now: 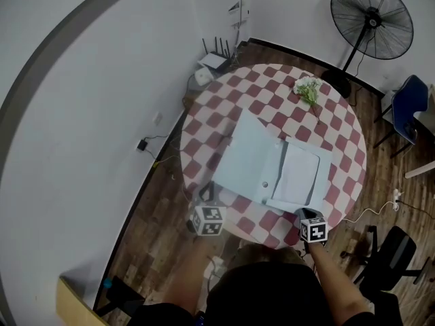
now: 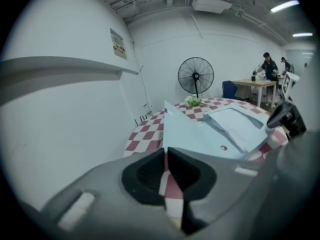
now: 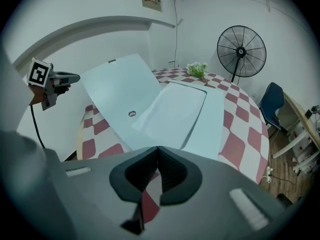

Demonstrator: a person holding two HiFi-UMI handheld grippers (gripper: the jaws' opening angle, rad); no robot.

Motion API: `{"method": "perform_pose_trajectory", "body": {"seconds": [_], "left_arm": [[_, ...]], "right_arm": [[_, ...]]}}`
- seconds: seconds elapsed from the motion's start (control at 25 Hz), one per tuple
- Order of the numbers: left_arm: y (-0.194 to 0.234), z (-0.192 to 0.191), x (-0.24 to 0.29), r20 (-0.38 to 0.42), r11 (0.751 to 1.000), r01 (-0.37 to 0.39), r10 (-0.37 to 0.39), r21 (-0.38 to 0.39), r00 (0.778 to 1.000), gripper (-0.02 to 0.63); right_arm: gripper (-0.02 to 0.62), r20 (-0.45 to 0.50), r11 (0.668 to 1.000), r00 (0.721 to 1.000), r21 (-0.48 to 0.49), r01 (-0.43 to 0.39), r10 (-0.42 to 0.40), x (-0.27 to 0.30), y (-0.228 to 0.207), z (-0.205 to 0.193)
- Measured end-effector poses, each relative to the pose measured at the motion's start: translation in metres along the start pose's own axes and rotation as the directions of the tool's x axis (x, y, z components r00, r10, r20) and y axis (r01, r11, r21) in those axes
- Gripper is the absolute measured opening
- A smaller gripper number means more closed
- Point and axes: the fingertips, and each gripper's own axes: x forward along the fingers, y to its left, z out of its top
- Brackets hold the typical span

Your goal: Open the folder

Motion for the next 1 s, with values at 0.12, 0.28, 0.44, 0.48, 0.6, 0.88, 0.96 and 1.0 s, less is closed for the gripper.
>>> {"method": "perform_pose_trajectory", "body": {"seconds": [0.12, 0.28, 0.44, 0.48, 0.6, 0.88, 0.96, 1.0], "left_arm": [[0.007, -0.011, 0.007, -0.025, 1.000, -0.006, 0.005, -0.026, 1.000, 0.023], [0.017, -0.028, 0.016, -0.070, 0.999, -0.002, -0.002, -0.053, 0.998, 0.023], [0.018, -0.042, 0.023, -0.120, 0.999, 0.019, -0.023, -0.038, 0.993, 0.016], [0.017, -0.047, 0.025, -0.138, 0.999, 0.029, -0.033, -0.035, 0.990, 0.003], [0.012, -0.059, 0.031, -0.178, 0.998, 0.052, -0.057, -0.034, 0.982, 0.003], [-0.009, -0.046, 0.025, -0.122, 0.988, 0.068, -0.086, -0.139, 0.989, 0.003], [-0.012, -0.036, 0.014, -0.070, 0.975, 0.055, -0.071, -0.214, 0.995, 0.003], [-0.012, -0.029, 0.007, -0.040, 0.965, 0.049, -0.061, -0.258, 0.997, 0.003]], "right_arm": [[0.002, 0.003, 1.000, 1.000, -0.006, -0.016, 0.016, 0.004, 0.010, 0.003], [0.002, 0.020, 0.999, 0.999, -0.002, -0.043, 0.043, 0.009, 0.022, 0.012], [0.002, 0.031, 0.998, 0.998, -0.008, -0.062, 0.062, 0.012, 0.030, 0.021], [0.002, 0.033, 0.998, 0.997, -0.012, -0.068, 0.068, 0.012, 0.033, 0.024], [0.002, 0.040, 0.996, 0.996, -0.017, -0.084, 0.084, 0.013, 0.040, 0.030], [0.002, 0.087, 0.996, 0.992, 0.001, -0.087, 0.086, 0.006, 0.038, 0.043], [0.002, 0.134, 0.996, 0.988, 0.018, -0.084, 0.081, -0.004, 0.034, 0.051], [0.002, 0.158, 0.996, 0.984, 0.025, -0.081, 0.076, -0.010, 0.032, 0.056]]}}
